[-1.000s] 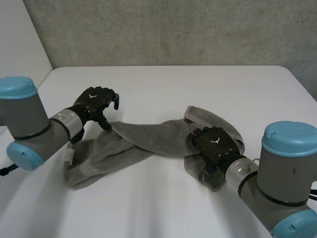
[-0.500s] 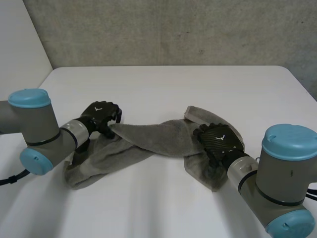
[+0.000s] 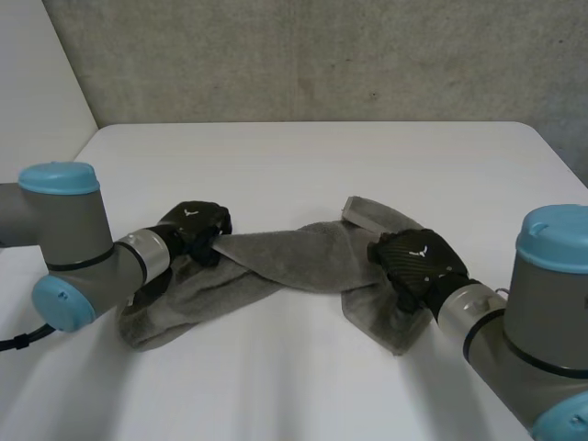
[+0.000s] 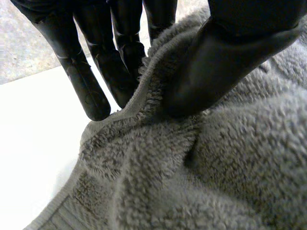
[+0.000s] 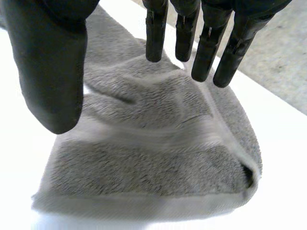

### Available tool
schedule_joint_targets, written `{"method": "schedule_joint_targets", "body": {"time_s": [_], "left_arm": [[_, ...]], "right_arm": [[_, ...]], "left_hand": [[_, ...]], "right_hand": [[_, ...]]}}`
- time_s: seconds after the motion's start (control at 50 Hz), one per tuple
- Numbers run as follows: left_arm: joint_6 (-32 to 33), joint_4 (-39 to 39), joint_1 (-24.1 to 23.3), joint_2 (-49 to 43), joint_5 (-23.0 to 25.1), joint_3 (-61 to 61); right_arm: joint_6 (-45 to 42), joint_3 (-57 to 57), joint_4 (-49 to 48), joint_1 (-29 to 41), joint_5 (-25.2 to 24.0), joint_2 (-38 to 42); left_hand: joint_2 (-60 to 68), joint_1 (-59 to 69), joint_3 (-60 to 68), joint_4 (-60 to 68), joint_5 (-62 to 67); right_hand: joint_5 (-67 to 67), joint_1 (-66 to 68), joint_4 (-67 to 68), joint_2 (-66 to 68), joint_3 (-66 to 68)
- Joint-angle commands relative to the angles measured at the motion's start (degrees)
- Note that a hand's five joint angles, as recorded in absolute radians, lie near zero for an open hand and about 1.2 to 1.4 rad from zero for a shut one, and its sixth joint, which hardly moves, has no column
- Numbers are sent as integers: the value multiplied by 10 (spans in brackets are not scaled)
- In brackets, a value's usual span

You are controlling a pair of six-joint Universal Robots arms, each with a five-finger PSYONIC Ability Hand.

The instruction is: Fold the towel.

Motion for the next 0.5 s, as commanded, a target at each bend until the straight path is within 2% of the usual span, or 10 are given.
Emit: {"method": "schedule_joint_targets", "body": {"time_s": [0.02,0.06,0.14,0.5], "left_arm": [[-38,4,9,17,-1,-1],[-62,9,13,21,0,-5],[-69,18,17,22,0,-7],[-70,26,23,22,1,-8]], "right_arm": [[-29,36,45,-38,-55,-17],[-44,60,43,-48,-78,-18],[-54,75,38,-46,-89,-16],[-61,106,-66,-39,-86,26]], "left_hand": [[35,65,39,23,53],[35,65,39,23,53],[35,65,39,23,53],[35,65,39,23,53]], "right_hand": [[56,69,63,69,65],[76,89,83,89,85],[79,93,86,93,88],[83,96,90,96,92]]}}
